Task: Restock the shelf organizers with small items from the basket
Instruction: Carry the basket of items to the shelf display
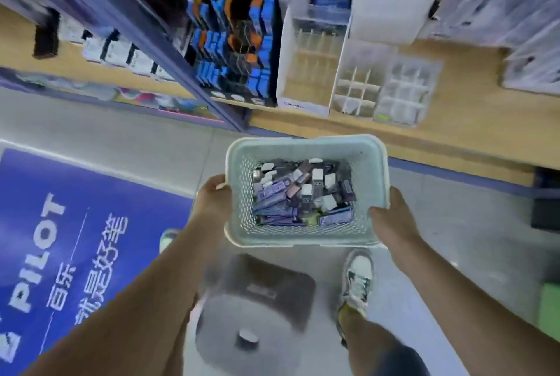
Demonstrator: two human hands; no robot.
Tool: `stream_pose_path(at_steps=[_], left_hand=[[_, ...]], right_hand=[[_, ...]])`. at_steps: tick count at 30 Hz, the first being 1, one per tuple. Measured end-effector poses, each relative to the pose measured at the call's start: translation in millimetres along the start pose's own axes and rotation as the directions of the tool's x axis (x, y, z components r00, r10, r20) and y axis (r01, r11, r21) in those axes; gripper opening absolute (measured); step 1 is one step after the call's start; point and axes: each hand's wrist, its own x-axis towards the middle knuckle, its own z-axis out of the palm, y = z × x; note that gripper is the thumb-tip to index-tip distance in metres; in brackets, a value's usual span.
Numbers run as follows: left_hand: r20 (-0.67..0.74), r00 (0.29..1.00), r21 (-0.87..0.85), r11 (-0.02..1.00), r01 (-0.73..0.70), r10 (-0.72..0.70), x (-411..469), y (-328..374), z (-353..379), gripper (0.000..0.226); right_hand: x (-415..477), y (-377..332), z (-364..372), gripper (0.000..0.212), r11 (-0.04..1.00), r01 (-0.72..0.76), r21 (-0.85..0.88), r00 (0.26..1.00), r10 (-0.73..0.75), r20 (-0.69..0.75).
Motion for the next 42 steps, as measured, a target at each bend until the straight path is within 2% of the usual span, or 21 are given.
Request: stream_pose_path(at_steps=[3,8,13,18,23,28,33,36,38,40,42], left_hand=[[0.052,0.998,0.025,0.999,0.020,-0.021,68,-16,15,0.028],[0.215,0.977,0.048,0.999,-0.012,0.002,178,-52,51,0.031],[0.137,0.989,0.130,0.989,-0.073,0.055,237,-73,91,0.038],[0.091,0.987,0.170,0.975,-0.146,0.132,250,-81,119,0.041],[0.098,0.981,0.184,0.966,-0.184,0.168,248,-82,123,0.037],[0.099,0.957,0.227,0.931,-0.287,0.271,244,-80,121,0.047],[0.092,0.942,0.205,0.920,-0.335,0.323,236,-79,120,0.045],[0.073,0.902,0.288,0.857,-0.427,0.425,222,-70,117,0.049],[0.089,0.824,0.309,0.771,-0.557,0.560,205,-66,116,0.051],[0.184,0.765,0.245,0.725,-0.644,0.617,187,-64,121,0.045],[0.322,0.757,0.175,0.750,-0.638,0.568,172,-68,130,0.034]], right_hand=[[37,10,43,0.055,0.997,-0.039,0.060,0.999,0.040,-0.007],[101,39,119,0.047,0.979,-0.121,0.164,0.975,0.148,-0.163],[141,68,172,0.049,0.956,-0.120,0.268,0.931,0.201,-0.303],[165,80,191,0.048,0.956,-0.131,0.262,0.890,0.230,-0.393],[176,78,200,0.054,0.982,-0.143,0.120,0.861,0.183,-0.474],[177,79,204,0.049,0.990,-0.115,0.081,0.871,0.140,-0.471],[174,77,204,0.066,0.988,-0.152,0.010,0.885,0.141,-0.444],[164,74,202,0.069,0.990,-0.090,-0.111,0.868,0.023,-0.495],[154,68,199,0.067,0.984,0.058,-0.167,0.836,-0.139,-0.531],[146,58,198,0.063,0.962,0.205,-0.178,0.819,-0.269,-0.508],[139,49,200,0.054,0.957,0.267,-0.110,0.841,-0.287,-0.459]])
